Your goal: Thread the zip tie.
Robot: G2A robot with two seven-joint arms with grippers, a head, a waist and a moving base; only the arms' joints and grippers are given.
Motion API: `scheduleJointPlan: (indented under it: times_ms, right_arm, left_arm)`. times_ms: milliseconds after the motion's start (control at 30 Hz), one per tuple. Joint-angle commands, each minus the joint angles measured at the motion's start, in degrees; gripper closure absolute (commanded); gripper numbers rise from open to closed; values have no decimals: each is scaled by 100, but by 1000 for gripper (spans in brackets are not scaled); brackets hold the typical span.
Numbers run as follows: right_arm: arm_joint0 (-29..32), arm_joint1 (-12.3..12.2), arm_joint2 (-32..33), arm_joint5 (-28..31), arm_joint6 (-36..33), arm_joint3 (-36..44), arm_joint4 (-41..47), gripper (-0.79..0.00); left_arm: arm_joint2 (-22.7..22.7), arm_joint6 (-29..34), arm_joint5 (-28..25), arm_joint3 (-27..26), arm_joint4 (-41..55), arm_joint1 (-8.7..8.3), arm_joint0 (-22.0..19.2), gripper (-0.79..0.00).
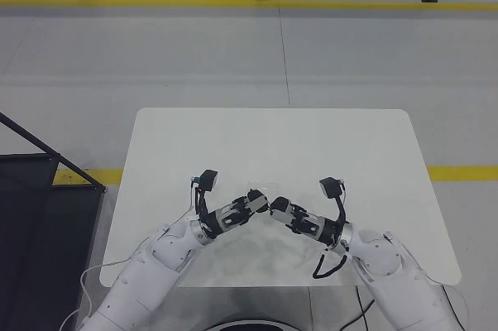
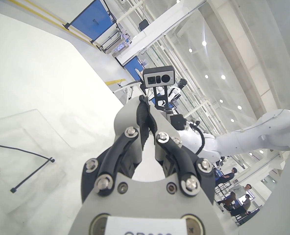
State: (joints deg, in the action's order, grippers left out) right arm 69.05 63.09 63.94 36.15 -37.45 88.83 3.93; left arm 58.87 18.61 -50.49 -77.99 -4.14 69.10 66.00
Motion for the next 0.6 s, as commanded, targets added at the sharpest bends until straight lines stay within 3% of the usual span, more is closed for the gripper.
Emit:
scheduleJointPlan:
  times_ms: [0, 300, 500, 567]
  right_arm:
    - [53, -15, 72, -8, 28, 40, -55, -662]
    - [310, -95, 462, -348, 248, 467, -697, -785]
    - [515, -120, 586, -838, 526, 956, -1369, -785]
    - [515, -120, 586, -838, 526, 956, -1369, -785]
  left_arm:
    - [142, -26, 1, -58, -61, -28, 42, 0]
    - [869, 223, 138, -360, -261, -211, 333, 0]
    - [1354, 635, 170, -481, -369, -358, 579, 0]
    - [1592, 419, 137, -477, -325, -389, 706, 0]
